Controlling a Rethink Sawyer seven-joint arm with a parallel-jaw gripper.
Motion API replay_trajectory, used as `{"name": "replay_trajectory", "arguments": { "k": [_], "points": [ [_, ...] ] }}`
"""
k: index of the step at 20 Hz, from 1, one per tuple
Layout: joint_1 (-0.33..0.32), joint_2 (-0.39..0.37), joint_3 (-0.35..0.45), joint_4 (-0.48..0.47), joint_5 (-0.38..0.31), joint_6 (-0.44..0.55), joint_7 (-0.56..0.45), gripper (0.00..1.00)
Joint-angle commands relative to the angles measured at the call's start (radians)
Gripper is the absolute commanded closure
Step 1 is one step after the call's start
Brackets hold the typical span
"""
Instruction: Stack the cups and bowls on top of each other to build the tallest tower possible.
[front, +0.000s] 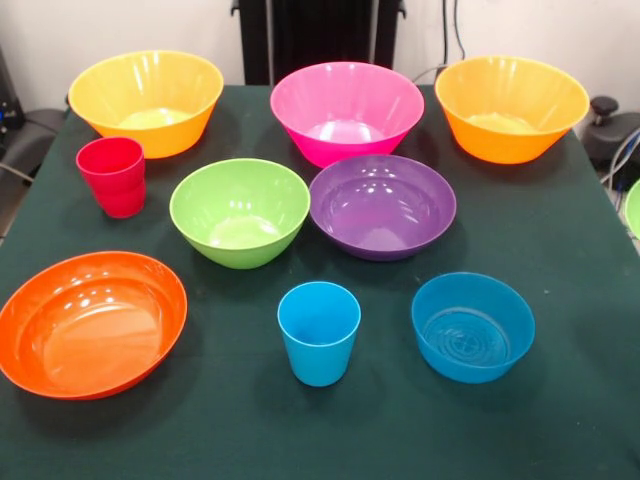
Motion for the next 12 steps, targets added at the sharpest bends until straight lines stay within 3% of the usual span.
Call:
{"name": "replay_trajectory", "arguments": {
  "k": [1, 4, 12],
  "points": [
    [-0.099, 0.103, -0.136, -0.251, 0.082, 0.157, 0.036, 1.00],
    [-0.130, 0.133, -0.264, -0.291, 0.192, 0.175, -0.009, 1.00],
    [-0.216, 0.186, -0.698, -0.336, 0.602, 0.168, -0.143, 1.00]
  ]
}}
